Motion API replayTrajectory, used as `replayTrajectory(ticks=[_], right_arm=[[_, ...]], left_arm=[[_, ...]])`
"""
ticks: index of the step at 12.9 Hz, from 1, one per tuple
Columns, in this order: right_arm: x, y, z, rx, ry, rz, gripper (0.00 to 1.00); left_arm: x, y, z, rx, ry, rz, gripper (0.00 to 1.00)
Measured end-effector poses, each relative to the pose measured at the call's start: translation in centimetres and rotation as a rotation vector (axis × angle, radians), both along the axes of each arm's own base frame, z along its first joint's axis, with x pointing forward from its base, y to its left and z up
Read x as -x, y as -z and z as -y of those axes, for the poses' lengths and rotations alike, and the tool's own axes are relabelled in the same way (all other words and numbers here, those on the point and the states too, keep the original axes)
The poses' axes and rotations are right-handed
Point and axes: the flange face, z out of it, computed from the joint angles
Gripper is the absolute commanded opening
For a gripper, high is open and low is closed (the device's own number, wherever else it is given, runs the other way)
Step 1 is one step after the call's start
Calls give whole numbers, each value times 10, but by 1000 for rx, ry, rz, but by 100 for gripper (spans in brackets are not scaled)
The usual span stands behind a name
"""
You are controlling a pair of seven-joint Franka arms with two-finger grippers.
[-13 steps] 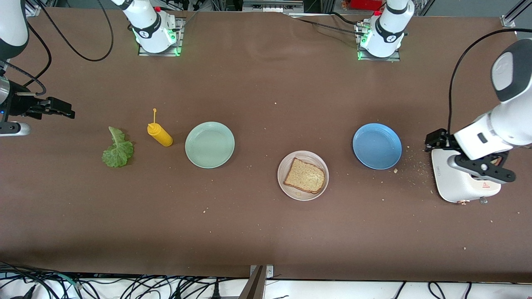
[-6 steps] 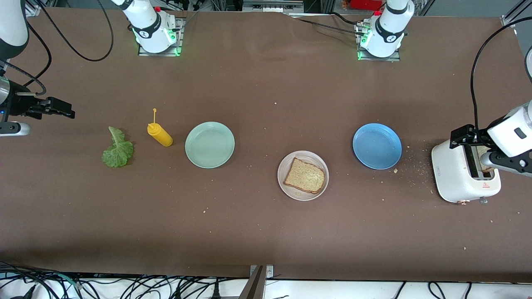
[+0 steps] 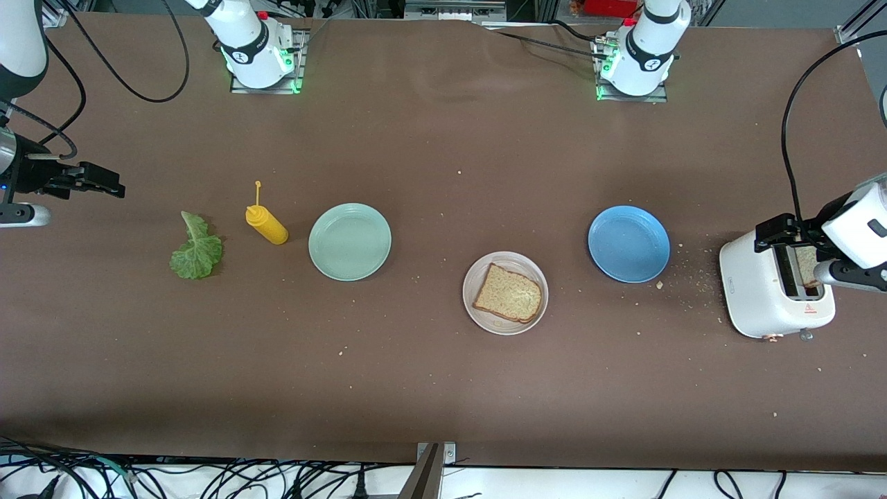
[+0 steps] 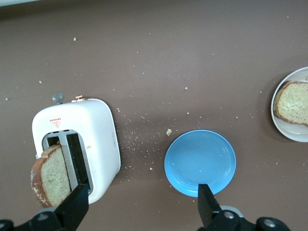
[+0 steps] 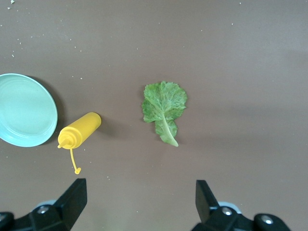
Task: Make sandwich in beige plate with both arms
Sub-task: 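Withdraw the left gripper back above the toaster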
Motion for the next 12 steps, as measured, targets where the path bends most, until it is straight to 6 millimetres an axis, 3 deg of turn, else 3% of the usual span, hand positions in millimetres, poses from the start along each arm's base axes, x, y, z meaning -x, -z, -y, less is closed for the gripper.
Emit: replayTrajectory(ticks=[12], right_arm=[[0,-1,-1,0,-1,2,100]], left_arm=[[6,-6,-3,2,-29,-21,100]])
